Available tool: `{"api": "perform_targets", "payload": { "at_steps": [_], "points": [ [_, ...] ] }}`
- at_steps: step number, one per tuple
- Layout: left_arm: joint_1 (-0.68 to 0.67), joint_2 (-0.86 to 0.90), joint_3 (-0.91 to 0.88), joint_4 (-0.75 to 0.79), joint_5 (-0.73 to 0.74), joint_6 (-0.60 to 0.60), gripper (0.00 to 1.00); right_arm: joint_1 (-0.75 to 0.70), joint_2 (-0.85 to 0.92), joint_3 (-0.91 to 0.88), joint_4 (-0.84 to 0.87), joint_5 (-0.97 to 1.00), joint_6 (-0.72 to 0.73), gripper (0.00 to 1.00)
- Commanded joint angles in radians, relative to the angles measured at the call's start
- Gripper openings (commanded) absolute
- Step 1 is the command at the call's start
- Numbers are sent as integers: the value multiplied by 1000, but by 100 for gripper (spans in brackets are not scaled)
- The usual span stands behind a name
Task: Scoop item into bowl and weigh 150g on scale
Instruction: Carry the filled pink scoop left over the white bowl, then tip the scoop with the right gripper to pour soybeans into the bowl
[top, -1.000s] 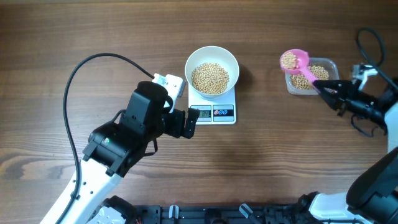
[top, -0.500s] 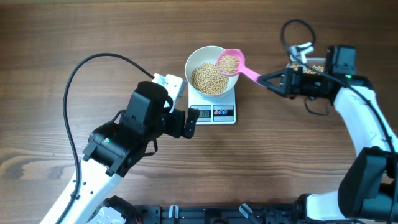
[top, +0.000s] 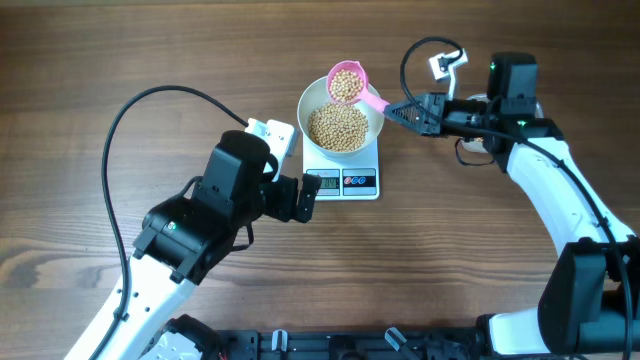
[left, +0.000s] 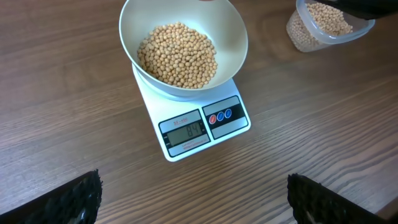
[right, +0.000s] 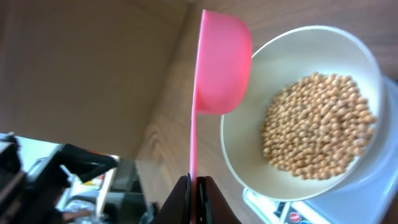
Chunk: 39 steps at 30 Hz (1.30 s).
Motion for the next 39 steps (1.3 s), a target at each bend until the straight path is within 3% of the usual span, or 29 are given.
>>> {"api": "perform_targets", "payload": {
  "at_steps": [1,16,31,39],
  "points": [
    [4,4,5,2,8,-9,100,2,13,5,-19,130,-135,5],
    [4,4,5,2,8,-9,100,126,-55,9,-86,405,-324,4],
    [4,4,5,2,8,-9,100,245,-113,14,-158,661,-612,5],
    [4,4,5,2,8,-10,100,288,-135,14,-155,809,-682,5]
  ]
}}
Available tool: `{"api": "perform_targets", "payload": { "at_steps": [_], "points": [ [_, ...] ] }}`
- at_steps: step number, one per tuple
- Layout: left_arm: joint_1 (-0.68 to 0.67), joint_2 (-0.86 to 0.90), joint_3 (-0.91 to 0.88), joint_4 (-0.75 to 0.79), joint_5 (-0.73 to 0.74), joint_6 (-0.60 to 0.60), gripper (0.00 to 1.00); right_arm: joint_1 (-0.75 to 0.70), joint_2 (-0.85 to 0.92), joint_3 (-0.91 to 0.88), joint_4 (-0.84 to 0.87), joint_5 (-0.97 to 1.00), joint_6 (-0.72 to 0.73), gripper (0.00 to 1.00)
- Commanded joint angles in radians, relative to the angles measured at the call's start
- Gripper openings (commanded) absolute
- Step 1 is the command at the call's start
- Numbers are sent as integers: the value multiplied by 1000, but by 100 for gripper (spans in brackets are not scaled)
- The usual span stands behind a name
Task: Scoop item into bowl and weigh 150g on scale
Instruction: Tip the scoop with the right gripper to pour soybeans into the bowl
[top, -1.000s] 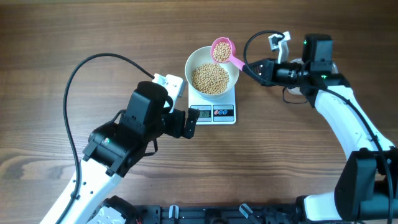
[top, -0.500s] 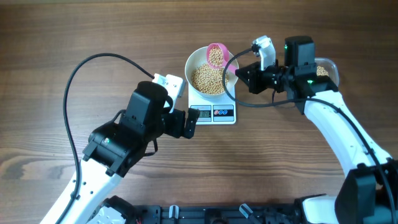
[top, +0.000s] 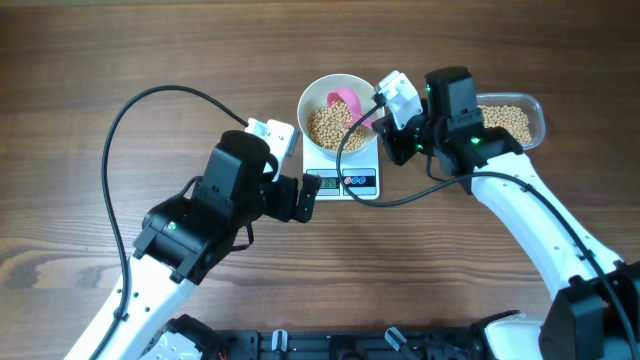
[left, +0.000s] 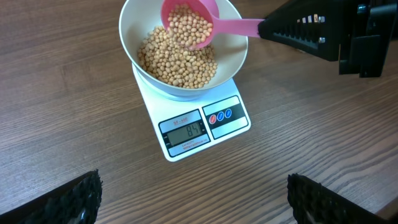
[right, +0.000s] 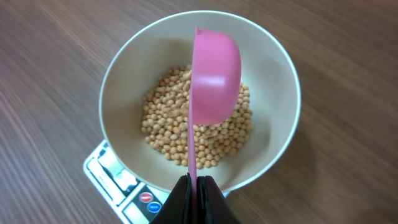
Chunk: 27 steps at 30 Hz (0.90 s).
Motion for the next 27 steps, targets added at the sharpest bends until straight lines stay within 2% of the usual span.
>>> {"api": "perform_targets", "payload": {
  "at_steps": [1,15,27],
  "points": [
    [4,4,5,3,8,-9,100,15,-48,14,7,100,-51,4],
    [4,4,5,3,8,-9,100,85,-103,14,31,232,-192,5],
    [4,4,5,3,8,-9,100,97,-111,14,40,237,-209,4]
  ]
}}
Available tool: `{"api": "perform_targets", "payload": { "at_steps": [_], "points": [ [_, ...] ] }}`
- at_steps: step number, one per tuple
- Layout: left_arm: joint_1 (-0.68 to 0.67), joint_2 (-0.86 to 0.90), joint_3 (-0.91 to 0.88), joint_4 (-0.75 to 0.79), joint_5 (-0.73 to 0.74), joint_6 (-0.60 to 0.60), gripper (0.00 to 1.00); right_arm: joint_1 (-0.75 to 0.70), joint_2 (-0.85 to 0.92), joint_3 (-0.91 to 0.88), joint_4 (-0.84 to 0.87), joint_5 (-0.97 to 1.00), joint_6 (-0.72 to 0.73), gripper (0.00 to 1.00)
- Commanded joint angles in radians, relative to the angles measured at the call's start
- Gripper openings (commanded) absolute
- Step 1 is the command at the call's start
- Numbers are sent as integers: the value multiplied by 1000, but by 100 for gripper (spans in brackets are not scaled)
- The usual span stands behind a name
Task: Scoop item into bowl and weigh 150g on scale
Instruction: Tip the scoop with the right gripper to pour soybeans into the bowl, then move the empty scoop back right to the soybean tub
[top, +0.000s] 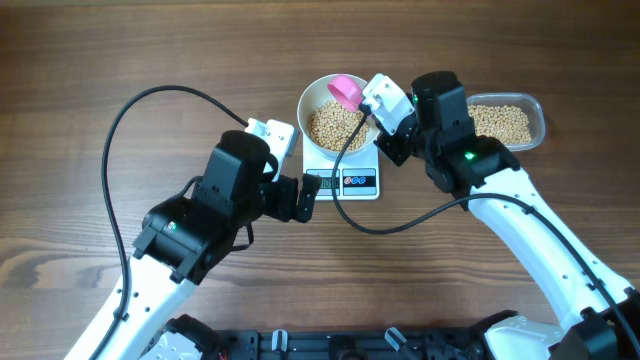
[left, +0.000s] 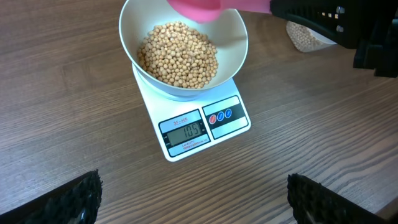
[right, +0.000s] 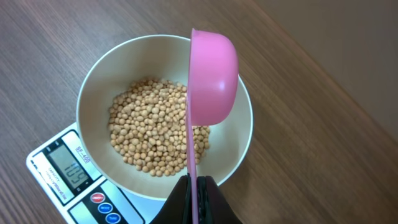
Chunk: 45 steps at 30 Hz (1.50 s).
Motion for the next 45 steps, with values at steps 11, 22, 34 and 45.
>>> {"api": "perform_targets", "payload": {
  "at_steps": [11,22,34,45],
  "points": [
    [4,4,5,3,8,-10,100,21,-45,14,-24,27,-47,4],
    [4,4,5,3,8,-9,100,35,-45,14,-17,126,-145,4],
    [4,4,5,3,8,-10,100,-35,-81,14,135,-69,487,4],
    [4,4,5,3,8,-9,100,-479,-178,14,-98,-70,408,4]
  ]
}}
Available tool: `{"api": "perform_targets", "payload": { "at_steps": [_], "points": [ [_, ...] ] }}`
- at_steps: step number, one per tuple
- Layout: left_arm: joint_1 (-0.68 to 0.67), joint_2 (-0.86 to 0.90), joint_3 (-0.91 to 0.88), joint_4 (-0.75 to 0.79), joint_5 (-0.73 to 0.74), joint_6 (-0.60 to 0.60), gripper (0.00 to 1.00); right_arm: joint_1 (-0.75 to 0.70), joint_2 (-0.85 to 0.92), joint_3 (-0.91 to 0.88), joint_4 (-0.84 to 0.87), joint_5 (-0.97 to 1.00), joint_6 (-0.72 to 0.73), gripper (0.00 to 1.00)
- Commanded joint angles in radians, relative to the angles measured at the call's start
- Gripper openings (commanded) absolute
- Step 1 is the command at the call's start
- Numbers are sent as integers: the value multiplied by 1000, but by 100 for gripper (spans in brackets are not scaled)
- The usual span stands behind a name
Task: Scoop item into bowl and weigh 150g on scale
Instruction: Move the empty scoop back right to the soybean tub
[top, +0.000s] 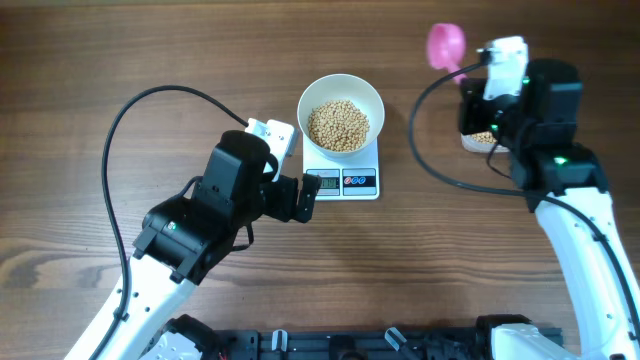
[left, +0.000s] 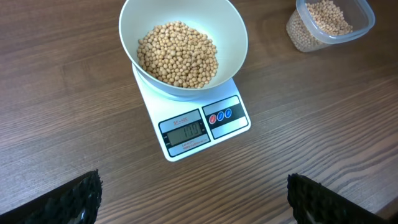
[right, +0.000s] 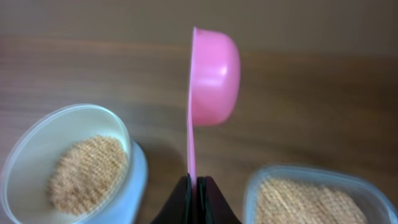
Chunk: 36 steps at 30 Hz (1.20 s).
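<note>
A white bowl (top: 341, 112) of tan beans (left: 177, 55) sits on the white scale (top: 345, 178), whose display (left: 186, 130) reads a little over 100. My right gripper (right: 193, 185) is shut on the handle of the pink scoop (top: 445, 45), held in the air to the bowl's right. The scoop (right: 213, 74) shows no beans. It hangs over the gap between two bean containers. My left gripper (left: 193, 205) stands open over bare table in front of the scale, its fingers (left: 68, 199) wide apart.
A clear tub of beans (left: 329, 22) stands to the right of the scale, mostly hidden under the right arm (top: 540, 110) in the overhead view. The right wrist view shows a round tub (right: 68, 162) at left and another tub (right: 311, 196) at lower right.
My right gripper has moved with the scoop from over the bowl's far rim to the right, above the bean tubs. The scale reading is about the same. The left arm is unmoved.
The scoop was full of beans at the bowl's far rim with the scale at about 84. Then it was tipped inside the bowl. Then it was empty above the rim and the scale read about 105. Now it is over the tubs.
</note>
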Motion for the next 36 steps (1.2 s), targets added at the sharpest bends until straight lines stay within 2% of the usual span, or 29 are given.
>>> {"api": "perform_targets", "payload": {
  "at_steps": [1,5,16,22,28,32,36],
  "points": [
    [4,4,5,2,8,-9,100,-107,-20,12,-63,-8,-51,4],
    [4,4,5,2,8,-9,100,-170,-20,12,-83,-13,-57,4],
    [4,4,5,2,8,-9,100,-307,-10,10,-153,74,-302,4],
    [4,4,5,2,8,-9,100,-308,69,8,-283,74,-417,4],
    [4,4,5,2,8,-9,100,-270,127,8,-258,76,-478,4],
    [4,4,5,2,8,-10,100,-235,148,7,-221,227,-497,4],
    [4,4,5,2,8,-9,100,-233,167,7,-223,281,-521,4]
  ]
}}
